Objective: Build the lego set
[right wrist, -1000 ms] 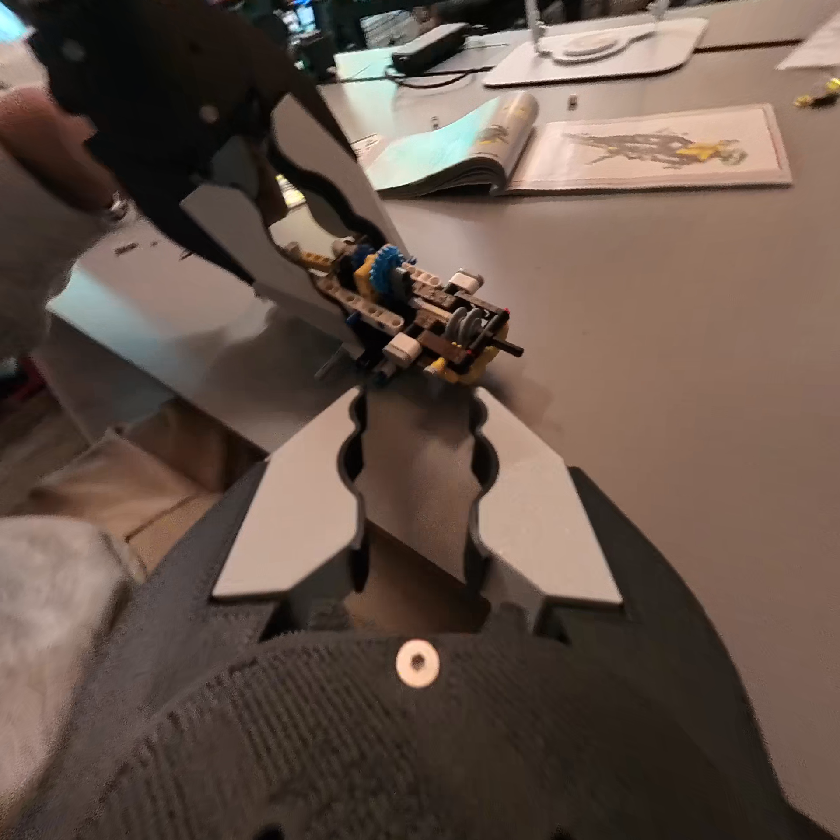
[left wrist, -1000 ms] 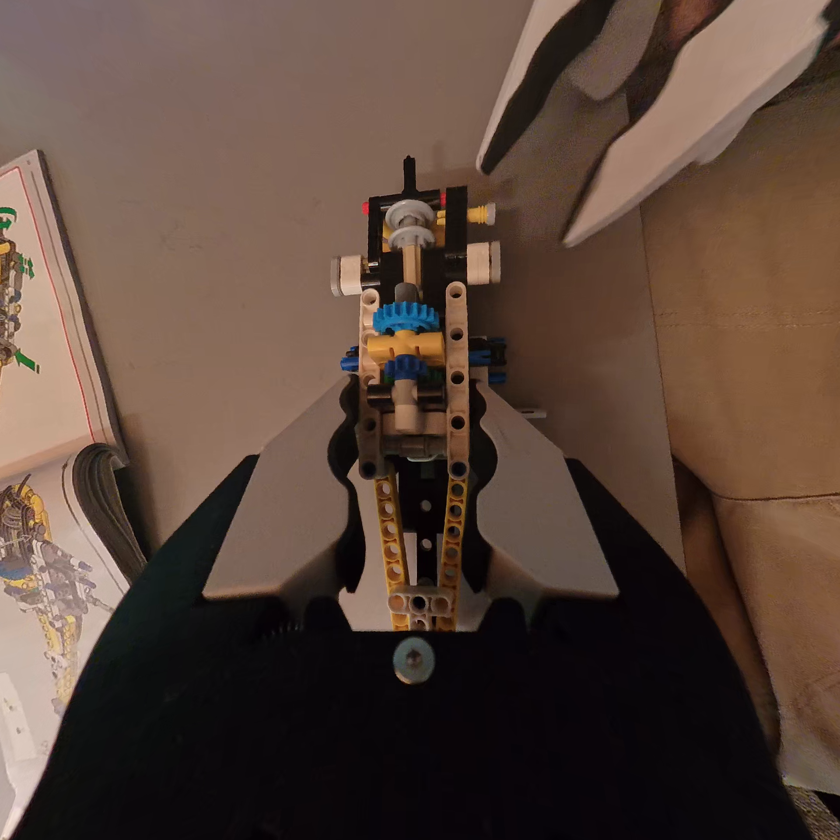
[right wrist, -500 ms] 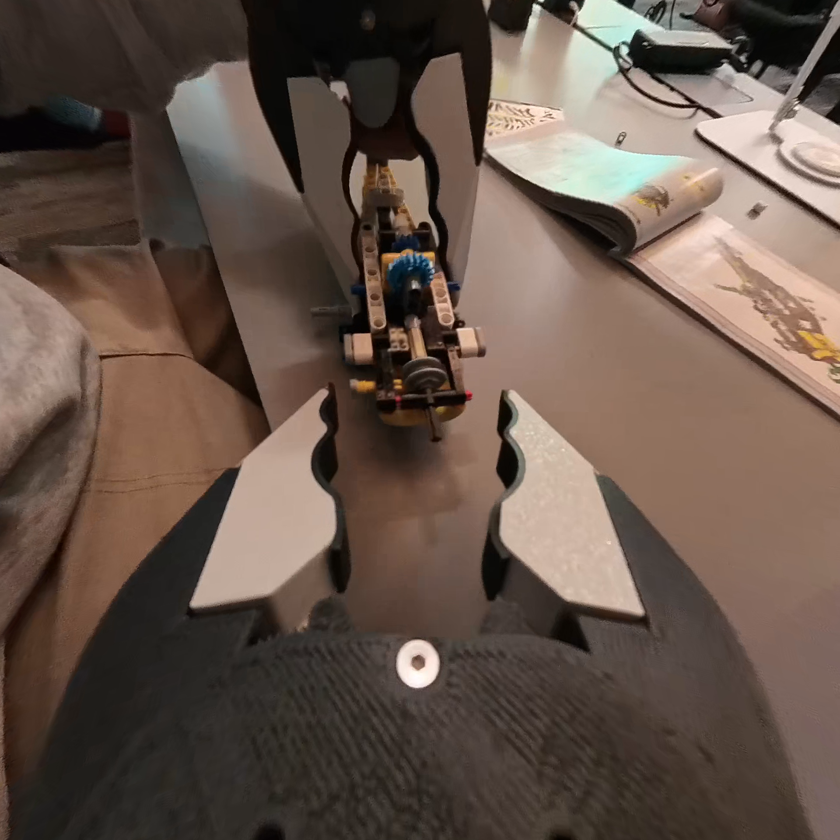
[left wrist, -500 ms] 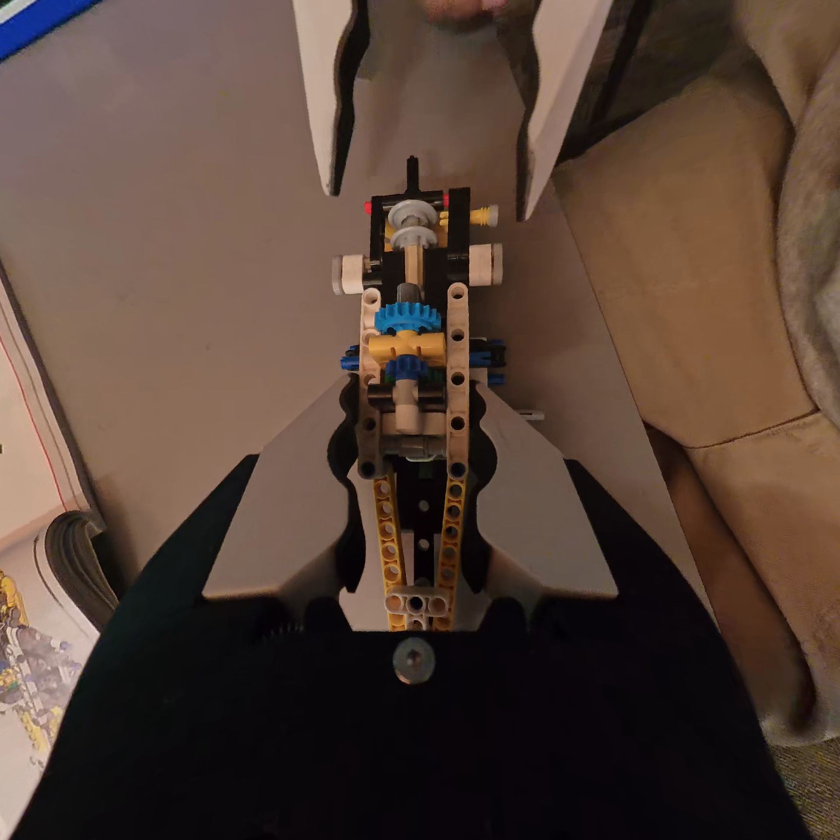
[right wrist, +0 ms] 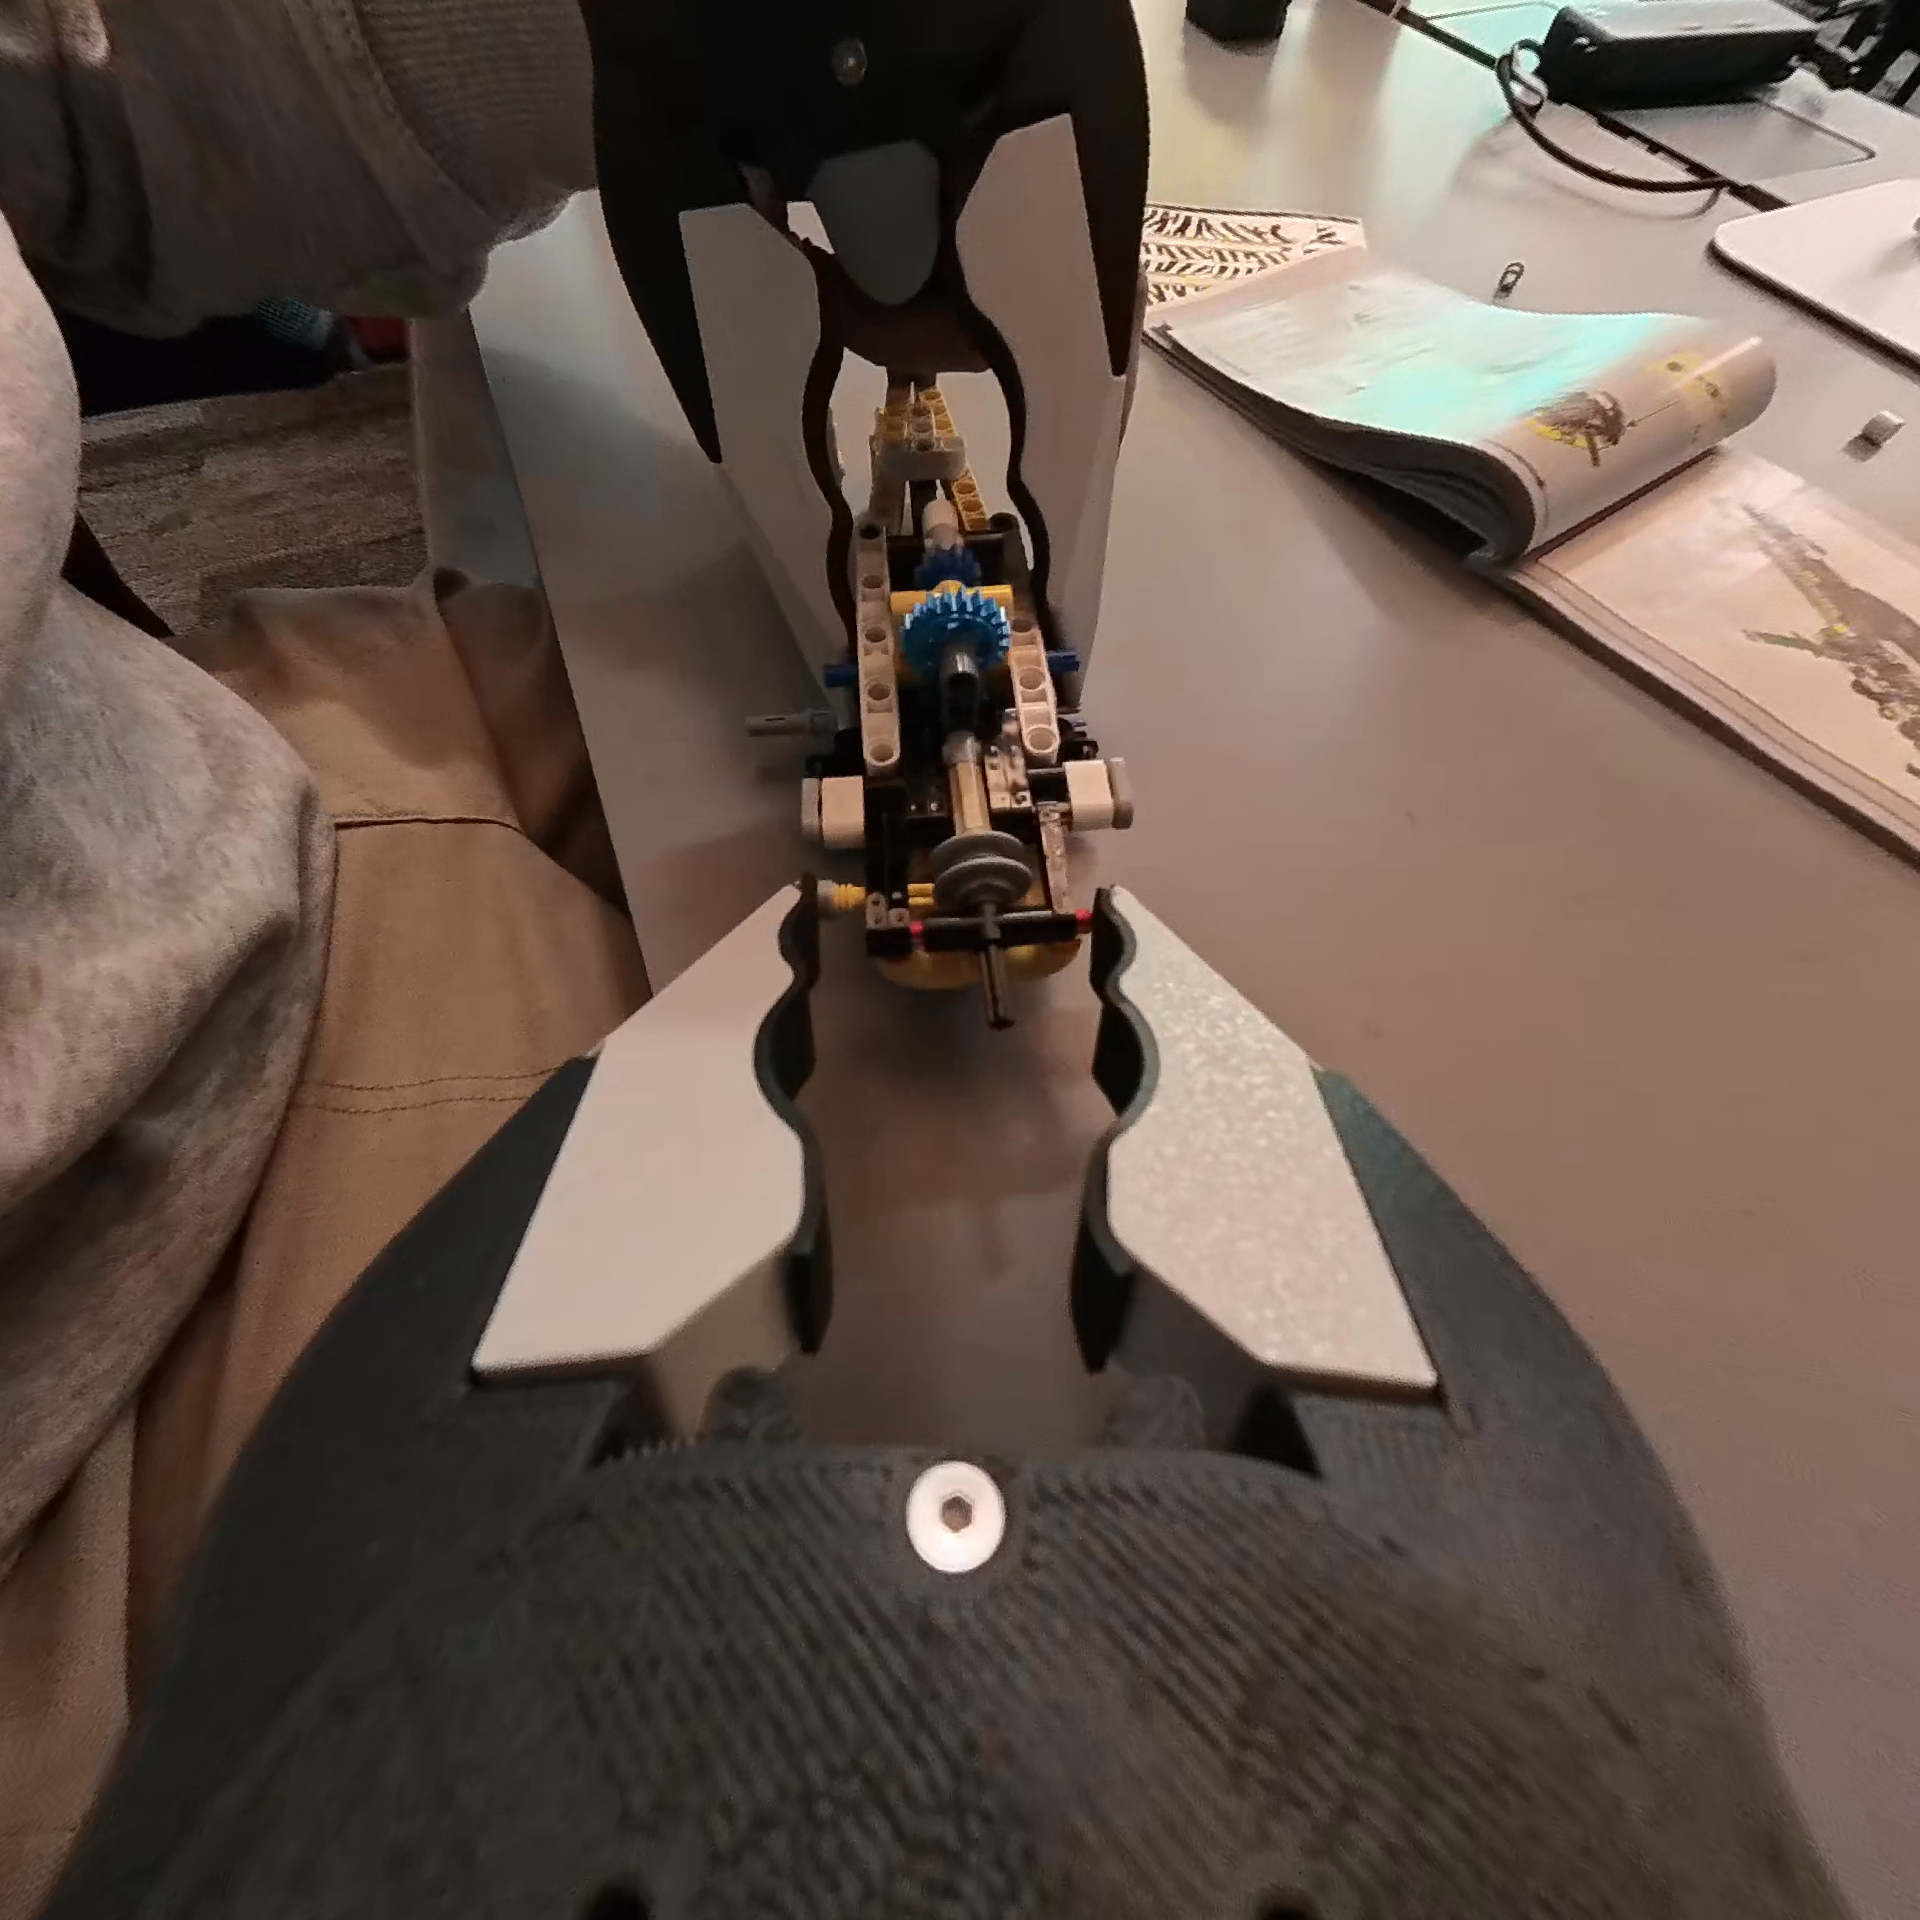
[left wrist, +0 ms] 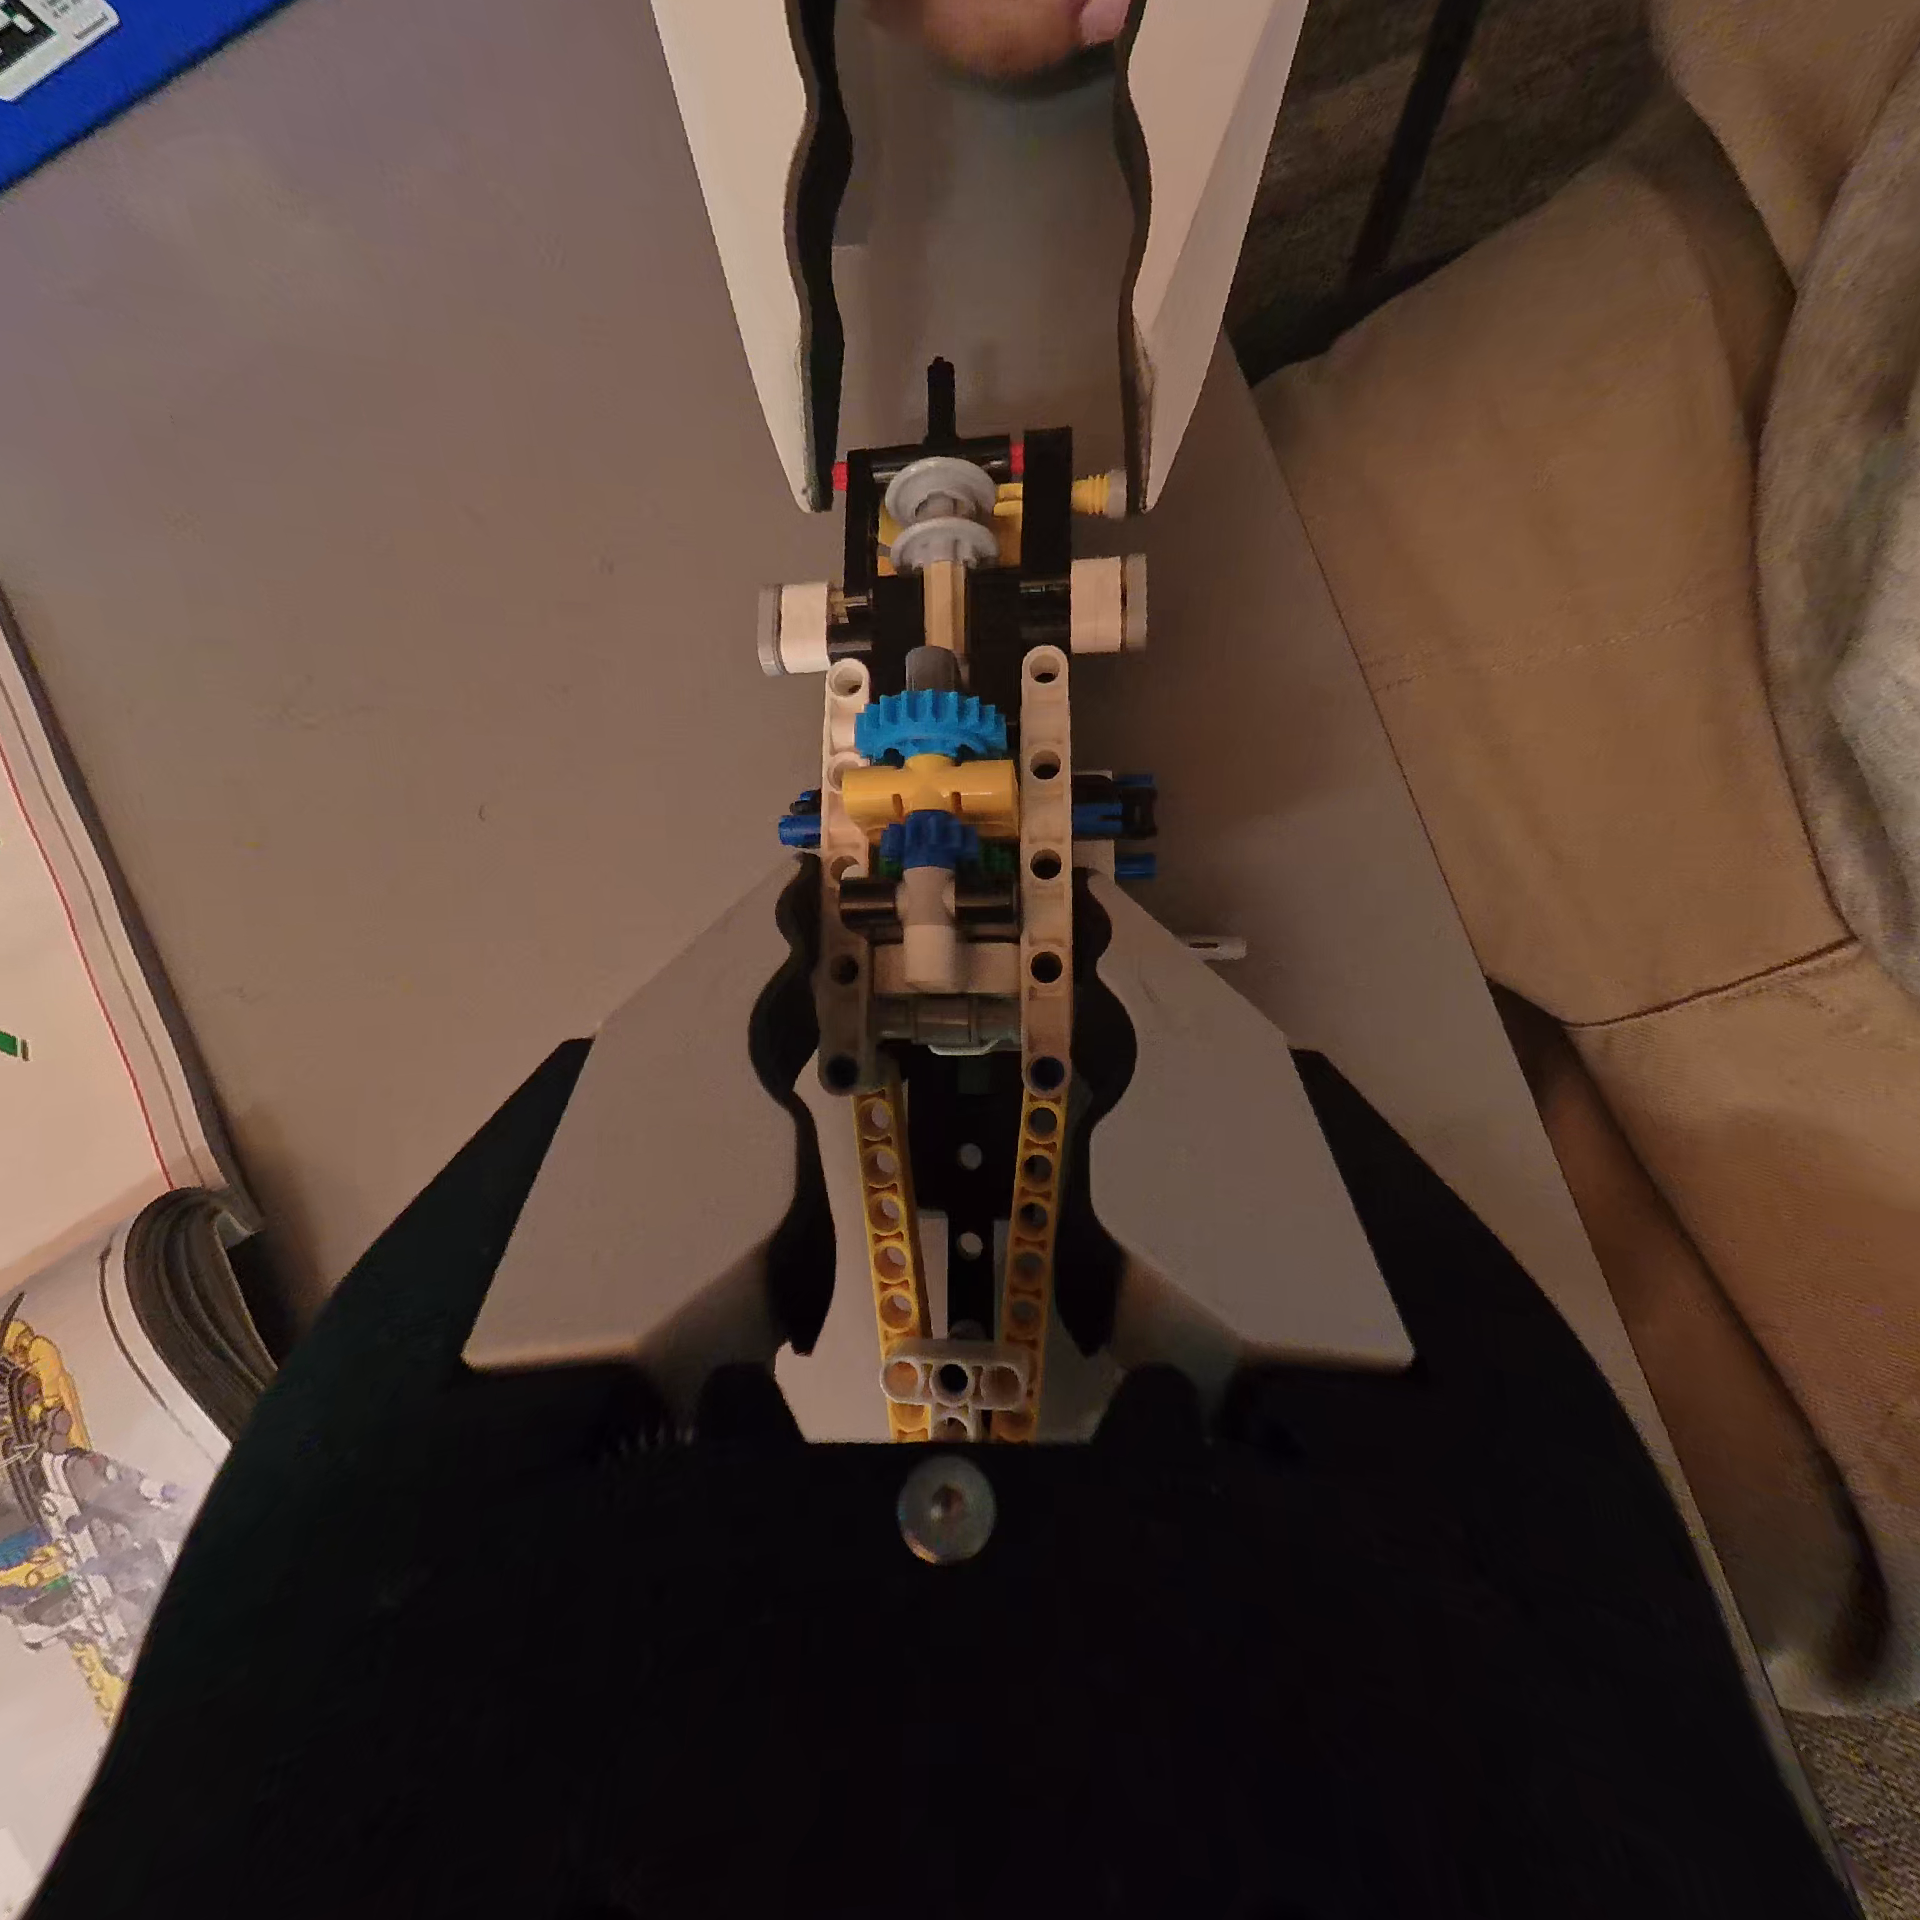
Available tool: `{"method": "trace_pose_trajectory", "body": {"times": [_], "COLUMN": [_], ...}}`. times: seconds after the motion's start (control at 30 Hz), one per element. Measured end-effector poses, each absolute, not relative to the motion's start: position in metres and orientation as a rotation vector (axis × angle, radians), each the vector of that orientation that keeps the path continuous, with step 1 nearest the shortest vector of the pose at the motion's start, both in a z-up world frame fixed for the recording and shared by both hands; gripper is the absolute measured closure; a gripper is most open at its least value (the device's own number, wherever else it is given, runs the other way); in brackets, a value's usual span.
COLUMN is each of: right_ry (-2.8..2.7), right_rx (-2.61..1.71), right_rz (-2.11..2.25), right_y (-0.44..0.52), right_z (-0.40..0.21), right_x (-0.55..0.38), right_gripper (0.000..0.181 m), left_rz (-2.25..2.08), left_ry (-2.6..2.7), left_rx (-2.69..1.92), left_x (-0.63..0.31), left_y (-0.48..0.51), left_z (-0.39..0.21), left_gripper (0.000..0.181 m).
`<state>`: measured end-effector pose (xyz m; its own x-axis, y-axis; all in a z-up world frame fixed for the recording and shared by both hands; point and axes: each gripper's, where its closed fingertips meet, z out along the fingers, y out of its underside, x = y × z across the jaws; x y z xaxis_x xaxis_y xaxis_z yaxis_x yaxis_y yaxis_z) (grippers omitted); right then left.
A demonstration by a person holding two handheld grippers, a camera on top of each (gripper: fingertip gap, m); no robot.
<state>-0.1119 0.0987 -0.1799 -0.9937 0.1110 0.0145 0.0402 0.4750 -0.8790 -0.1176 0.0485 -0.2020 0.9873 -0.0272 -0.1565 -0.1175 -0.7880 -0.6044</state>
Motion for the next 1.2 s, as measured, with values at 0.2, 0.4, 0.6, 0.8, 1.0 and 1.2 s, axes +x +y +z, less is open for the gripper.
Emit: {"method": "trace_pose_trajectory", "body": {"times": [0.2,0.4,0.6,0.8,1.0,1.2], "right_ry": [-2.639,-2.642,-2.645,-2.645,-2.635,-2.621], "right_rx": [-0.128,-0.124,-0.117,-0.109,-0.113,-0.114], "right_rz": [1.565,1.557,1.549,1.555,1.545,1.525], "right_y": [0.0988,0.0991,0.0999,0.1001,0.1,0.0999], "right_z": [-0.1804,-0.1813,-0.1822,-0.1818,-0.182,-0.1828], "right_x": [-0.111,-0.111,-0.1111,-0.1106,-0.1119,-0.1133], "right_gripper": [0.131,0.131,0.135,0.134,0.133,0.133], "left_rz": [0.187,0.186,0.177,0.165,0.171,0.169], "left_ry": [0.107,0.107,0.114,0.095,0.086,0.016], "left_rx": [-2.477,-2.481,-2.487,-2.487,-2.495,-2.515], "left_x": [-0.1172,-0.1172,-0.1162,-0.1152,-0.1159,-0.1212], "left_y": [0.0487,0.0492,0.0499,0.0503,0.0505,0.0496], "left_z": [-0.202,-0.2023,-0.2026,-0.2026,-0.2029,-0.2036], "left_gripper": [0.135,0.135,0.136,0.136,0.136,0.124]}}
